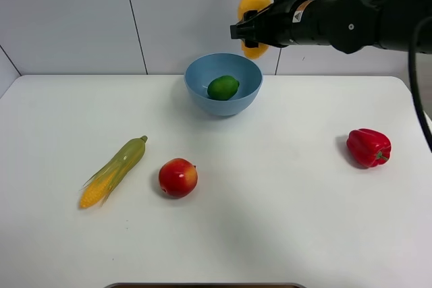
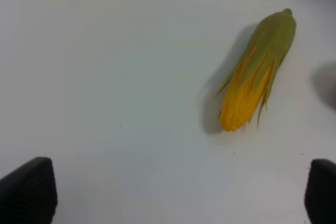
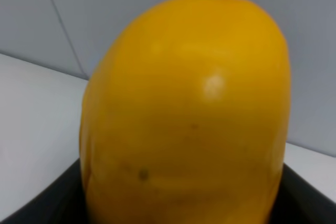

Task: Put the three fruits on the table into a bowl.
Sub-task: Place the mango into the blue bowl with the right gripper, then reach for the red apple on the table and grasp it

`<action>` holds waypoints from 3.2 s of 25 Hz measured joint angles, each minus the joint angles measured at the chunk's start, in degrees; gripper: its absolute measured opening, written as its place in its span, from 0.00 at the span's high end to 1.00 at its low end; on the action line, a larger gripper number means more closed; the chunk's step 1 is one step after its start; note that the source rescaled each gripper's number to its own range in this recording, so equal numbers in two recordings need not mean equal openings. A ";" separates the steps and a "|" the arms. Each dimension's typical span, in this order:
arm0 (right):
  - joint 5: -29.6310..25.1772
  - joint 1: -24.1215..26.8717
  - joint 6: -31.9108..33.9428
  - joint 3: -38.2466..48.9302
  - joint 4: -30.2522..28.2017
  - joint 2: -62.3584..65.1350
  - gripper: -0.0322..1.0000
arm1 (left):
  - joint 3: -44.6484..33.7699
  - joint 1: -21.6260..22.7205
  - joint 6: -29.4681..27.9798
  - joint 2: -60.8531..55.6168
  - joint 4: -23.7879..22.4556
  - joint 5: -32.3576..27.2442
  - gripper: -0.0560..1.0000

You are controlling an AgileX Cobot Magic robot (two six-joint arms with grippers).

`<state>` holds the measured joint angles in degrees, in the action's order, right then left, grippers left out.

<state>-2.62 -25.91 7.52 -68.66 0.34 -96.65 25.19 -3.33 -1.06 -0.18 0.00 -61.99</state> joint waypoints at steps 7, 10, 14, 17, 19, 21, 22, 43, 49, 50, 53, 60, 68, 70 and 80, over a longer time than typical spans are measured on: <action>-0.11 0.00 -1.79 -8.59 0.00 -9.87 0.97 | 0.00 0.00 0.08 0.00 0.00 0.00 0.00; -0.17 0.00 -1.95 -12.29 0.00 -14.25 0.97 | 0.00 0.00 0.08 0.00 0.00 0.00 0.00; -0.10 0.00 -1.96 -17.87 0.00 -20.36 0.97 | 0.00 0.00 0.08 0.00 0.00 0.00 0.00; -0.10 0.00 -1.96 -21.32 0.00 -24.60 0.97 | 0.00 0.00 0.08 0.00 0.00 0.00 0.00; -0.16 0.00 -1.96 -22.82 0.00 -26.57 0.97 | 0.00 0.00 0.08 0.00 0.00 0.00 0.00; -0.10 -0.28 -1.96 -23.53 0.00 -28.17 0.97 | 0.00 0.00 0.08 0.00 0.00 0.00 0.00; -0.10 -0.35 -1.96 -23.66 0.00 -28.93 0.97 | 0.00 0.00 0.08 0.00 0.00 0.00 0.00; -0.52 -2.14 -2.99 -23.73 0.00 -34.31 0.90 | 0.00 0.00 0.12 0.00 0.00 0.00 0.00; -0.44 -2.76 -2.86 -23.73 0.00 -34.31 0.19 | 0.00 0.00 0.12 0.00 0.00 0.00 0.00; -0.59 -2.83 -2.81 -23.73 0.00 -34.31 0.14 | 0.00 0.00 0.12 0.00 0.00 0.00 0.00; -0.59 -3.03 -2.81 -23.73 0.00 -33.33 0.09 | 0.00 0.00 0.12 0.00 0.00 0.00 0.00; -4.55 -3.03 -2.81 -23.75 0.00 -28.13 0.08 | 0.00 0.00 0.12 0.00 0.00 0.00 0.00; -15.09 -3.15 -2.81 -23.75 -0.34 -20.58 0.08 | 0.00 0.00 0.19 0.00 0.00 0.00 0.00; -17.60 -3.25 -2.81 -23.75 -1.67 -17.94 0.08 | 0.00 0.00 0.19 0.00 0.00 0.00 0.00; -26.04 -4.28 -2.81 -23.75 -5.68 -2.18 0.08 | 0.00 0.00 0.15 0.00 0.00 0.00 0.00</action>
<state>-28.66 -30.19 4.71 -92.41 -5.34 -98.83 25.19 -3.33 -0.91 -0.18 0.00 -61.99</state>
